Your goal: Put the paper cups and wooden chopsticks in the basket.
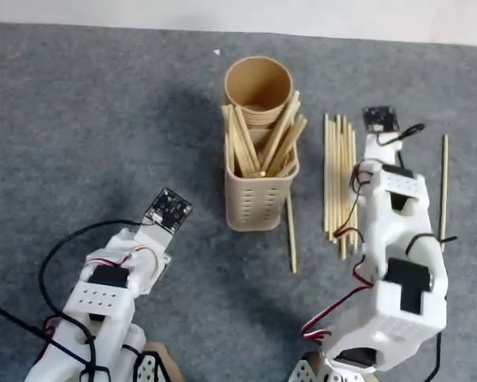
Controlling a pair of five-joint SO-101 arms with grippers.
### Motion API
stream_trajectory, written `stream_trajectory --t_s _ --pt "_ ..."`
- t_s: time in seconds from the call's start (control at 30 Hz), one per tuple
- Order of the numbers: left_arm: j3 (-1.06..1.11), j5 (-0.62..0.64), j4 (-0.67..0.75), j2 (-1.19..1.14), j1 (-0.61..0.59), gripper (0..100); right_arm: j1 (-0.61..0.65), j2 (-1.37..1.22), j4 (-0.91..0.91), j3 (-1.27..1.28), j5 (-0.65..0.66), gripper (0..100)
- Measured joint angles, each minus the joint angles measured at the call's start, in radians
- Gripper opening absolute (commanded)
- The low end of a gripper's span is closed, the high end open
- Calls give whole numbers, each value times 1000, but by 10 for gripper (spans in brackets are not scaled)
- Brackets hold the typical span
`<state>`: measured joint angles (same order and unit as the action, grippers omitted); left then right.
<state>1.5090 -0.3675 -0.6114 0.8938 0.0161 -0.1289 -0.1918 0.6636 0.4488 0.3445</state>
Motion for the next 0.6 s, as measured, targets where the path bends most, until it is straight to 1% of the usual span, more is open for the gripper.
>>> stream_trajectory --t_s 0.27,0.3,0.33,0.43,0.47,0.6 --pt "0 0 0 0 0 130 18 -69 -8 -17 20 223" --pt "0 0 0 0 0 130 18 -72 -8 -18 20 211" --pt "0 0 0 0 0 130 18 -72 -8 -18 20 180" --pt "0 0 0 0 0 130 18 -72 -9 -18 20 0" --pt "0 0 0 0 0 130 18 -72 -9 -18 21 12" --pt "0 0 0 0 0 130 15 -71 -11 -23 21 6"
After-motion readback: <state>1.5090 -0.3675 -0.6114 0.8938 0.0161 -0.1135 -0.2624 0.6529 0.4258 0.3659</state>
